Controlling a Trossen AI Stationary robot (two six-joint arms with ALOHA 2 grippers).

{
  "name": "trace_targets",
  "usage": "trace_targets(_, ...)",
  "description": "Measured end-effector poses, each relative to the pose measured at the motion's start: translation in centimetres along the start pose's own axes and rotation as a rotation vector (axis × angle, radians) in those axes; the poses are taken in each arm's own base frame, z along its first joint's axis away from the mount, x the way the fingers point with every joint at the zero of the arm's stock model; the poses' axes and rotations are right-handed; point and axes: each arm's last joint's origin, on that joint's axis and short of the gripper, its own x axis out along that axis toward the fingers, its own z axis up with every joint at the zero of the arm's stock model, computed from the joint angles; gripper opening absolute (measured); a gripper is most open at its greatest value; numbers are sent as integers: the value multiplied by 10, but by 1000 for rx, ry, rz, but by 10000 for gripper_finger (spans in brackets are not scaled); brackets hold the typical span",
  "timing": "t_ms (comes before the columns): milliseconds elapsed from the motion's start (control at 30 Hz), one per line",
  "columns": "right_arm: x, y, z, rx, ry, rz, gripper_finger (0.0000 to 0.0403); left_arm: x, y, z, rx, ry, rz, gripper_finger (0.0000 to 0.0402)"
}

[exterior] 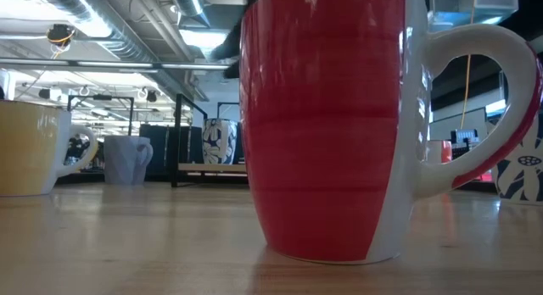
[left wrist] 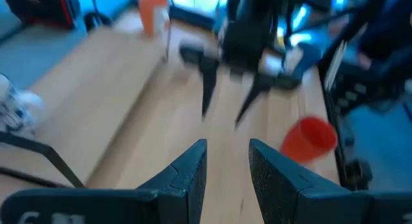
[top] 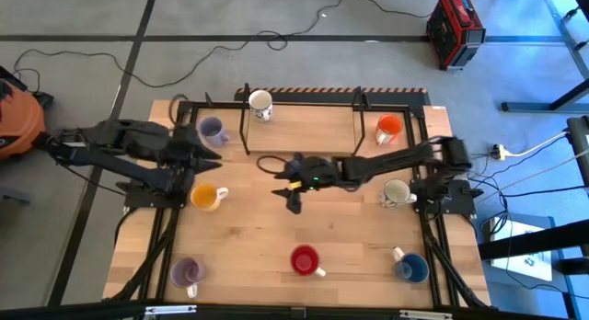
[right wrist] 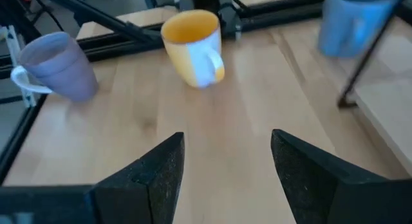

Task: Place coffee mugs
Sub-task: Put the yellow mug on the shelf

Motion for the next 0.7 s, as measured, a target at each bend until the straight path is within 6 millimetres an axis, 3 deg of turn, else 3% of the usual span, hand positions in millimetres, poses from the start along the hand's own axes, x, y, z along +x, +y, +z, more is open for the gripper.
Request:
trace_targets(200, 35, -1, 15, -13, -4, 3, 220, -19, 4, 2, -25, -113, -22, 110)
trace_targets(467, 88, 1, 40, -17, -86, 3, 220, -27, 6, 2, 20, -151, -35, 110)
trace_targets(700, 135, -13, 35, -5, -102, -17, 220, -26, 4, 3, 24, -144, -69, 110)
